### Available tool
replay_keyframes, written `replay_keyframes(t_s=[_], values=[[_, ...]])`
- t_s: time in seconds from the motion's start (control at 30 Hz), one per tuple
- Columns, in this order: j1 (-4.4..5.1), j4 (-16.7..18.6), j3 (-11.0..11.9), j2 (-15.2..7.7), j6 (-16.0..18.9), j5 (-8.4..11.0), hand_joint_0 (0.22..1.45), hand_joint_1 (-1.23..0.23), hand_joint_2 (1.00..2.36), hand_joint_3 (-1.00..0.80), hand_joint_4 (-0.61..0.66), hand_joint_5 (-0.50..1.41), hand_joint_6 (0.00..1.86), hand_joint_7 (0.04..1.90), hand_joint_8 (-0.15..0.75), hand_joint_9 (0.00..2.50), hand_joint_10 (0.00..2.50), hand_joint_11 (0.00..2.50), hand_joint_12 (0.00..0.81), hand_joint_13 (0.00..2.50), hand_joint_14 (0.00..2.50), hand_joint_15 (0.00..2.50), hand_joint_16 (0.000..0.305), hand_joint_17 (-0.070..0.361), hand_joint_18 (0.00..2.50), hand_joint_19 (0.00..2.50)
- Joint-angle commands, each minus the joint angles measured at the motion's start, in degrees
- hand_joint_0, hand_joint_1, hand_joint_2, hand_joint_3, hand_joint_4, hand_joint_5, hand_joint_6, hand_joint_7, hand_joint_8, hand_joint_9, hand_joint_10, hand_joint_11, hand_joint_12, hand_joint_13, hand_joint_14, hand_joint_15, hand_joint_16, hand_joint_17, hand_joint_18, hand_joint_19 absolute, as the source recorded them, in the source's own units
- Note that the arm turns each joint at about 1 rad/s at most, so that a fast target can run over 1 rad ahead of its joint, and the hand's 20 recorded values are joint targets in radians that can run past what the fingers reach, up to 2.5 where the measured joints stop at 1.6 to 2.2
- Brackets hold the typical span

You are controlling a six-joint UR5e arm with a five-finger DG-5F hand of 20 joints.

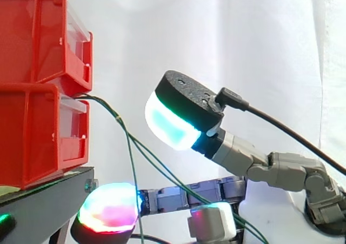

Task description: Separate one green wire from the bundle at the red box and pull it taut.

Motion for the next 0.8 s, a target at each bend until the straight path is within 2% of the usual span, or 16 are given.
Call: replay_keyframes(t_s=[0.0, 0.27, 0.4, 0.77], values=[[0.0, -1.5, 0.0, 0.6, 0.1, -0.02, 0.51, -0.68, 1.0, -0.5, 0.28, -0.17, 0.5, 1.08, 0.321, 1.72, 0.02, 0.75, 0.369, 1.22, 0.01, 0.35, 0.054, 0.121, 0.91, 0.25], [0.09, -1.6, 0.0, 0.8, 0.0, 0.16, 0.54, -0.72, 1.0, -0.5, 0.22, -0.15, 0.5, 1.22, 0.288, 1.72, 0.02, 0.87, 0.363, 1.23, 0.02, 0.41, 0.051, 0.116, 0.9, 0.28], [0.18, -1.6, 0.0, 2.0, -0.3, 0.25, 0.55, -0.72, 1.0, -0.5, 0.19, -0.15, 0.5, 1.25, 0.269, 1.7, 0.03, 0.94, 0.363, 1.23, 0.02, 0.44, 0.051, 0.115, 0.9, 0.29], [0.27, -2.9, 0.4, 2.8, -0.2, 0.42, 0.56, -0.74, 1.0, -0.5, 0.14, -0.16, 0.55, 1.22, 0.249, 1.68, 0.02, 1.03, 0.353, 1.23, 0.02, 0.48, 0.05, 0.113, 0.89, 0.31]])
